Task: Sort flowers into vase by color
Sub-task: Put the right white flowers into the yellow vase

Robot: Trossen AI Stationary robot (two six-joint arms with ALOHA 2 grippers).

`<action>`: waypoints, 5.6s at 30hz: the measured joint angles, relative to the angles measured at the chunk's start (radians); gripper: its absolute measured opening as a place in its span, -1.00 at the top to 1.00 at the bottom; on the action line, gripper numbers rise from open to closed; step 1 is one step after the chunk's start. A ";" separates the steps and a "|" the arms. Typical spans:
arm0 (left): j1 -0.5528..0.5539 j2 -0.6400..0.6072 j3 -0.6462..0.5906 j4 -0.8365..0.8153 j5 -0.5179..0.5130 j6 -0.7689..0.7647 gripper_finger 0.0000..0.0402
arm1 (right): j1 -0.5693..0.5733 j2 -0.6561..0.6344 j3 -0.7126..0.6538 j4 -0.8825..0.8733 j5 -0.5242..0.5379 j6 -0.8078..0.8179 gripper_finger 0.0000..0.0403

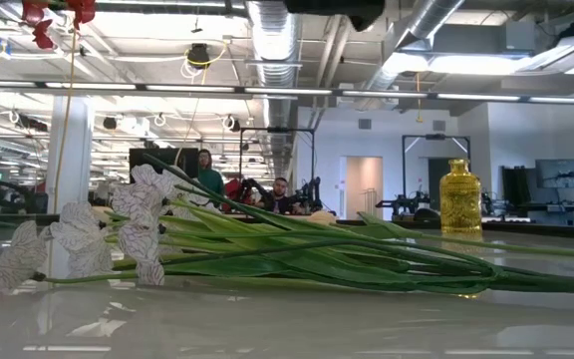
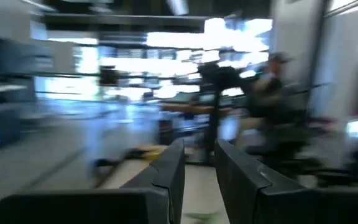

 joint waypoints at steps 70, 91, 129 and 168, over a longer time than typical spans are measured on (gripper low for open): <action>1.292 0.454 -0.212 0.321 1.284 -0.080 0.63 | -0.060 -0.014 0.411 -0.653 -0.082 0.333 0.32; 1.251 0.446 -0.478 0.501 1.198 -0.142 0.63 | -0.034 0.283 0.410 -0.659 -0.266 0.498 0.32; 1.233 0.455 -0.517 0.518 1.144 -0.077 0.63 | 0.088 0.503 0.411 -0.556 -0.304 0.621 0.35; 1.233 0.454 -0.517 0.480 1.046 -0.094 0.63 | -0.269 -0.949 -0.508 -0.257 0.593 0.035 0.89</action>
